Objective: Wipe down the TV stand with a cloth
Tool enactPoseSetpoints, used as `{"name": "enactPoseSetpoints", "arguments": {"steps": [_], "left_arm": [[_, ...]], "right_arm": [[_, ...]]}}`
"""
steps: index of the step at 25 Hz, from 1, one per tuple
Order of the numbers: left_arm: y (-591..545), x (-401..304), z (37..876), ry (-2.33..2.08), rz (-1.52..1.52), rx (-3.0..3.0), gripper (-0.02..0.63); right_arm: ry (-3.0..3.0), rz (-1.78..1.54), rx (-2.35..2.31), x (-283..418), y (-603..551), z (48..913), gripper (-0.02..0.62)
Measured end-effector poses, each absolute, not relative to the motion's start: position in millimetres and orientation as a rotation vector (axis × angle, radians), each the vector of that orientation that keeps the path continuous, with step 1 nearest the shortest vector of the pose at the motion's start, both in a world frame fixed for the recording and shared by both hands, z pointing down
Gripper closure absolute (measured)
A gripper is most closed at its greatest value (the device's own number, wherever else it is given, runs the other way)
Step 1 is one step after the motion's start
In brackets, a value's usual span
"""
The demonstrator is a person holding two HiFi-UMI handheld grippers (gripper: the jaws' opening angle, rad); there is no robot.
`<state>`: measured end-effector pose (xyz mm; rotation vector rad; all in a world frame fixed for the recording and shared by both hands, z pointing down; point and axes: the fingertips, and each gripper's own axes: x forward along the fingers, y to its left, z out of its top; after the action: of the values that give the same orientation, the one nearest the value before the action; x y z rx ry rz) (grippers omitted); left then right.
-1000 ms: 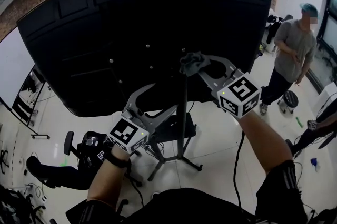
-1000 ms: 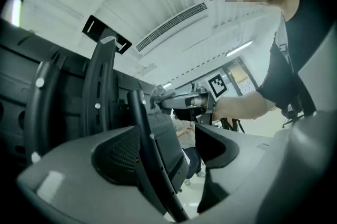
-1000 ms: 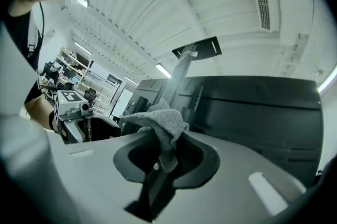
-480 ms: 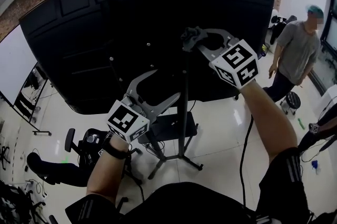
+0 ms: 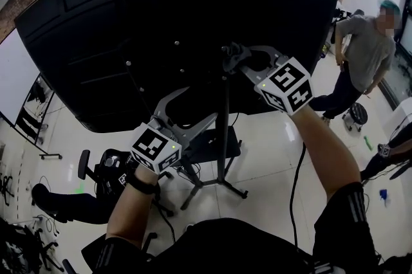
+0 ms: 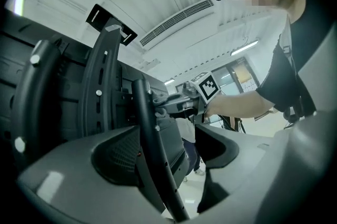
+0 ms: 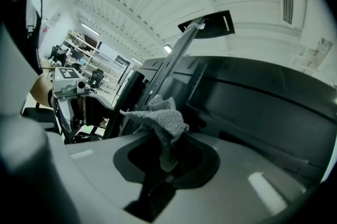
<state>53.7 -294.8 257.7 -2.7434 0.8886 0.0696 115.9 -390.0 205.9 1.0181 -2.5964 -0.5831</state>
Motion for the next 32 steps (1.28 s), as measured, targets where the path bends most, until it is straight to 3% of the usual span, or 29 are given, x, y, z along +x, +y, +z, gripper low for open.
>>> {"name": "enactPoseSetpoints", "arguments": {"steps": [32], "left_arm": [[-300,51,453,0.951,-0.219,-3.023,0.255]], "right_arm": [[-2.505,-0.101,1.017,101,-378,446,0.497]]}}
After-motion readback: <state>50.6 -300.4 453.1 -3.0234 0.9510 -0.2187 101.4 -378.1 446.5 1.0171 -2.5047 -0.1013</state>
